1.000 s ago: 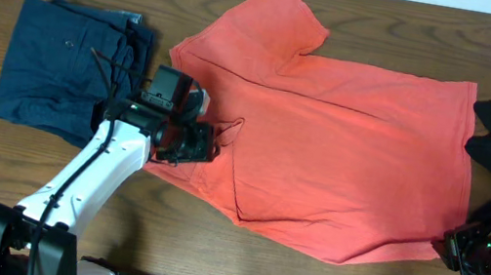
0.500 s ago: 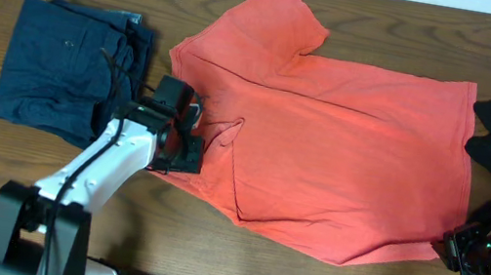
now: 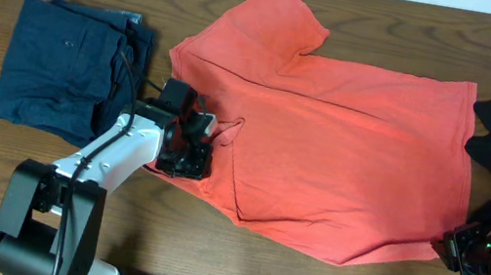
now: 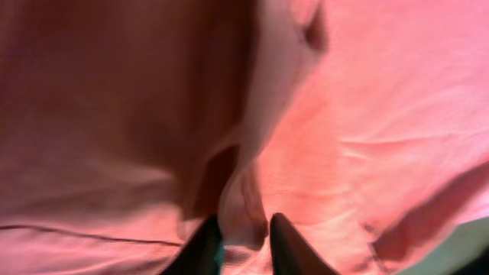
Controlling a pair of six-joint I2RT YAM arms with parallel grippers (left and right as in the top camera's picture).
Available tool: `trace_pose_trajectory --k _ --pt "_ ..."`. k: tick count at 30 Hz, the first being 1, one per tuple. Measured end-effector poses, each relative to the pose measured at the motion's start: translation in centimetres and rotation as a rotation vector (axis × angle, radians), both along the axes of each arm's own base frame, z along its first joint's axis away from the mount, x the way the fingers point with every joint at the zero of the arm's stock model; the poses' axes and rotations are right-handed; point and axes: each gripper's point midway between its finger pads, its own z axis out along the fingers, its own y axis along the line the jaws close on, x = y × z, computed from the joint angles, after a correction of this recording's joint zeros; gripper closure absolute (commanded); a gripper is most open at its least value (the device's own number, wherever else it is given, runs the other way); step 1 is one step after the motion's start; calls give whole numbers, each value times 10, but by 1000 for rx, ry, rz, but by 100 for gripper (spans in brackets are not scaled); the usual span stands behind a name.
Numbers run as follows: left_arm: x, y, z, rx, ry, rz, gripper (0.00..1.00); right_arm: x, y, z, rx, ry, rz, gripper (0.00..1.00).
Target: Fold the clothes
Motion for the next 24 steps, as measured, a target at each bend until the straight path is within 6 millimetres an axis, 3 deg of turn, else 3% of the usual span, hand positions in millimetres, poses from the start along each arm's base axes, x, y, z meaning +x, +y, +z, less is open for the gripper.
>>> trace_pose_trajectory --k 5,12,17,22,23,24 --pt "-2 -21 12 -137 6 -30 94 0 0 0 -1 -1 0 98" --pt "10 -53 38 -364 -48 -62 94 1 -1 0 -3 -3 0 98" --pt "10 -63 41 -384 -63 -86 94 1 -1 0 -3 -3 0 98" --pt "2 -85 43 -396 -92 -165 94 1 -1 0 -3 -3 0 98" --pt "0 -91 44 -402 -101 -184 91 1 -1 0 -3 -3 0 98" --pt "-3 -98 45 -407 -109 -212 79 1 -1 0 -3 -3 0 98"
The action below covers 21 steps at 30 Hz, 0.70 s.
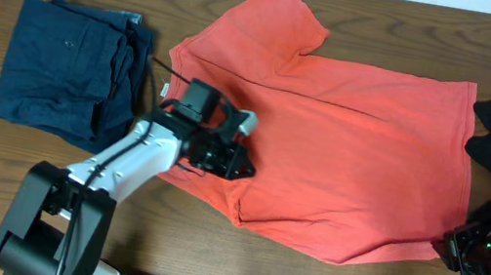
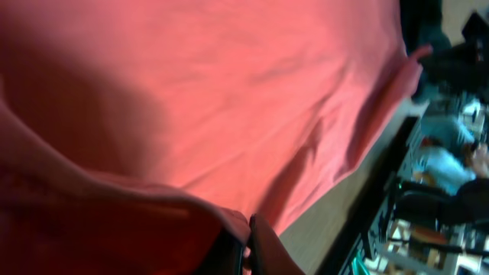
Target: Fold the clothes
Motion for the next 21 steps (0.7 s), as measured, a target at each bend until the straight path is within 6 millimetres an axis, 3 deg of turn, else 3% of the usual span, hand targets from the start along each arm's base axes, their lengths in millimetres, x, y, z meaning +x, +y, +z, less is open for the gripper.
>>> trace_pose_trajectory --k 1,3,11,14,18,19,21 --pt "-2 -5 1 -5 -12 -20 64 0 0 0 0 1 0 98" --pt "-9 -15 2 -10 -22 -53 53 0 0 0 0 0 0 97" --pt "-19 -23 1 -4 -13 -80 48 0 0 0 0 0 0 95" --pt "-19 -21 2 8 -16 -75 50 0 0 0 1 1 0 95" --pt "-14 -14 9 25 -46 -50 59 0 0 0 0 0 0 94" --pt "-12 -13 13 24 -61 -45 58 0 0 0 0 0 0 94" --pt "-10 -13 20 15 -90 -44 38 0 0 0 0 0 0 94"
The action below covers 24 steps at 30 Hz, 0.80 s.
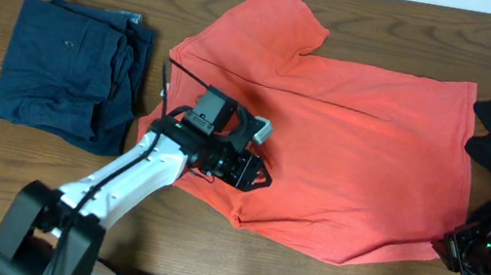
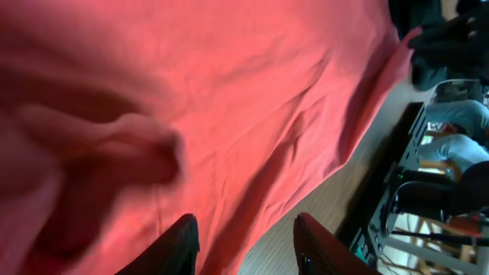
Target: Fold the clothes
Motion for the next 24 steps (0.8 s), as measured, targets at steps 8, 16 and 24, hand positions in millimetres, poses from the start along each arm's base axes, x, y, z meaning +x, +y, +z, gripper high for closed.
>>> trace_pose_trajectory --k 8,16,24 --pt "2 12 24 42 -87 42 62 0 0 0 -2 -2 0 93" --pt "13 69 -26 422 -64 196 74 1 -1 0 -4 -3 0 93" --pt "32 52 -59 423 -78 184 73 1 -1 0 -4 -4 0 93"
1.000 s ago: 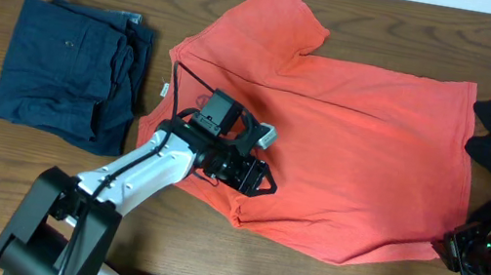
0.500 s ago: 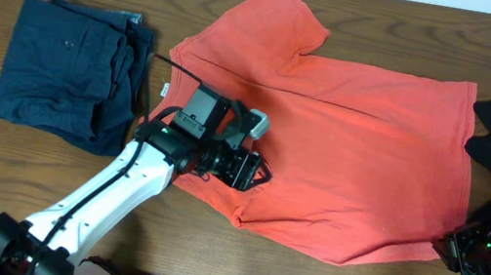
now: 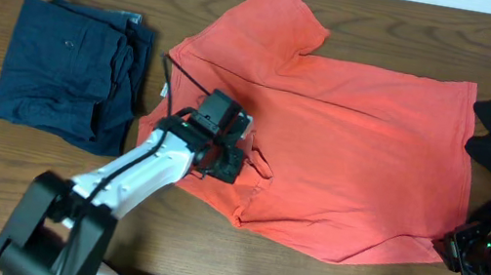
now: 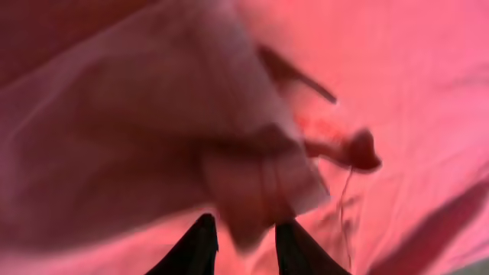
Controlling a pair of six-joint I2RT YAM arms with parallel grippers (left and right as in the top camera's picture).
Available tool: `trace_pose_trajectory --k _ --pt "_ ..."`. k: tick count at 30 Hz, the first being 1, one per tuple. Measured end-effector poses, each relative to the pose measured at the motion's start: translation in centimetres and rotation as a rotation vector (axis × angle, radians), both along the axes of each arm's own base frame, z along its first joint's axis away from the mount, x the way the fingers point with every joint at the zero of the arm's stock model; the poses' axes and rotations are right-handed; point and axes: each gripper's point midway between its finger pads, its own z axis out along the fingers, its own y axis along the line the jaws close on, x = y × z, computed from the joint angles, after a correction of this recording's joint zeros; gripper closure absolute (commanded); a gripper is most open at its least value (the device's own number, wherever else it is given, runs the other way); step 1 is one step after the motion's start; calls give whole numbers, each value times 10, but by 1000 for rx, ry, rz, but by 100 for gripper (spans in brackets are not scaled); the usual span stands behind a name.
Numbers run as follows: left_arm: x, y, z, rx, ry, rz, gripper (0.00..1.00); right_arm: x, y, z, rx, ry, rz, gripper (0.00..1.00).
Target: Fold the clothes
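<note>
A red T-shirt (image 3: 361, 156) lies spread flat across the middle of the table. My left gripper (image 3: 226, 157) is low over its left part, just inside the left edge. In the left wrist view the gripper (image 4: 246, 243) is open, its dark fingertips (image 4: 200, 243) set apart on either side of a rumpled flap of red cloth (image 4: 256, 179). From overhead that flap shows as a small raised fold (image 3: 261, 166) just right of the gripper. My right gripper (image 3: 474, 255) rests at the table's lower right, beside the shirt's hem corner; its jaws cannot be made out.
Folded navy trousers (image 3: 68, 70) lie at the left, close to the shirt's left edge. A crumpled black garment lies at the right edge, touching the shirt's right side. Bare wooden table shows in front.
My left gripper has moved back to the left, from the shirt's lower middle toward its left edge. Its jaws were spread wide over flat cloth; now they stand narrower around a rumpled flap.
First my left gripper was at the shirt's left edge with a fold of cloth between its fingers. Then it was shut on that cloth farther right. After that it stood wide open farther in, the cloth let go. Now it is back left at the bunched flap.
</note>
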Motion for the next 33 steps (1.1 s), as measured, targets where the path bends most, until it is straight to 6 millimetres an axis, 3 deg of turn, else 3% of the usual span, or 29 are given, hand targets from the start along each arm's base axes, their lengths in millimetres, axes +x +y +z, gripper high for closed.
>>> trace_pose_trajectory --k 4,8,11,16,19,22,28,33 --pt "0 -19 -15 -39 11 -39 73 0 0 0 0 0 0 93" --pt "-2 -34 -14 -104 24 -69 72 0 0 0 0 0 0 93" --pt "-1 -36 -7 -126 16 -71 61 0 0 0 0 0 0 93" --pt "13 -25 26 -157 -66 -28 43 0 0 0 -2 -2 5 89" --pt "23 -20 54 -181 -135 -5 41 0 0 0 -3 -3 8 89" --pt "19 -23 64 -196 -136 -17 47 0 0 0 -3 -3 9 89" --pt "-13 -47 44 -155 -58 -120 55 0 0 0 -3 -3 9 88" --pt "-26 -47 6 -16 -20 -153 45 0 0 0 -3 -3 9 88"
